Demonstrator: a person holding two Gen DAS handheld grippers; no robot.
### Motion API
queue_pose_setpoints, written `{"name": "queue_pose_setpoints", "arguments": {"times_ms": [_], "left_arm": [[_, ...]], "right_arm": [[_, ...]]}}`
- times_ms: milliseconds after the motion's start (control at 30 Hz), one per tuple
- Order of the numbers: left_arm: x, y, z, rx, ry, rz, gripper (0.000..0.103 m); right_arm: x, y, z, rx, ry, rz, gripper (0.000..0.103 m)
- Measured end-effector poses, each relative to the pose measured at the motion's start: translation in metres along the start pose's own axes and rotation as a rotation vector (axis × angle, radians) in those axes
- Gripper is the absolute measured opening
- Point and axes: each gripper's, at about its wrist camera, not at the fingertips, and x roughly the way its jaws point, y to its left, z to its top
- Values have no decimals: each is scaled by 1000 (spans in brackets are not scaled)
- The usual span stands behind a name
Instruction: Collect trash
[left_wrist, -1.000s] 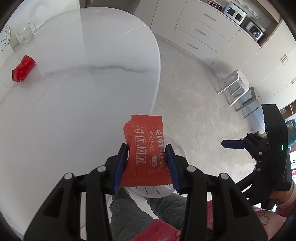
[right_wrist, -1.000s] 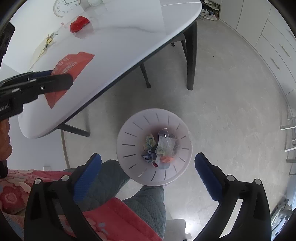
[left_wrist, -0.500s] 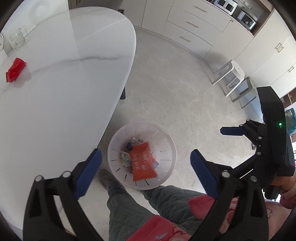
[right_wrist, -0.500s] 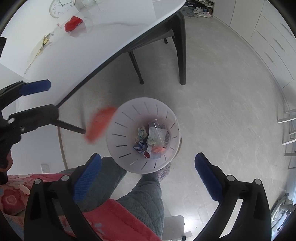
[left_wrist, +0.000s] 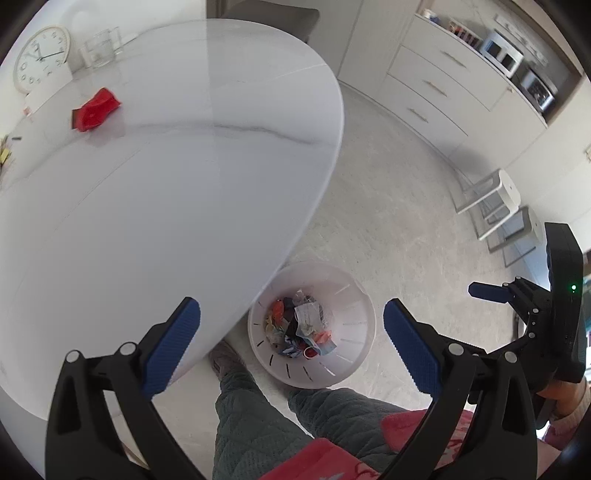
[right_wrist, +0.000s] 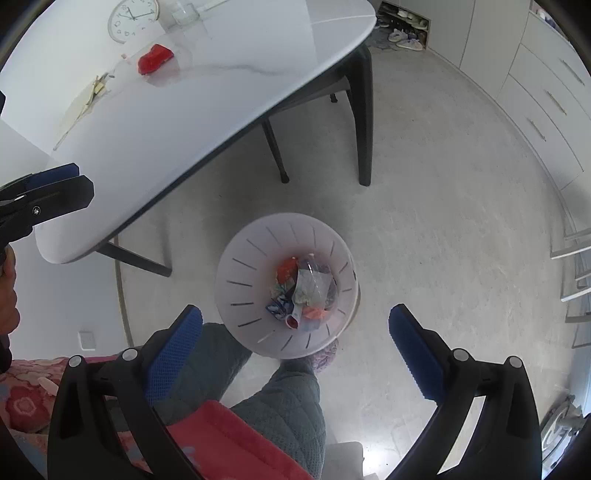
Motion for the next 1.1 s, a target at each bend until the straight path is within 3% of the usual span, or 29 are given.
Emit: {"name": "queue_pose_setpoints", "arguments": {"times_ms": [400, 833, 1100], "left_arm": [[-29, 60, 19, -62, -85, 72, 95], [-54, 174, 71, -127, -198, 147, 95], [-52, 252, 99, -165, -226, 169, 95]], "right_arm": [[1, 51, 65, -80, -57, 7, 100], [3, 138, 184, -171, -201, 22, 100], [26, 198, 259, -211, -227, 33, 100]]}}
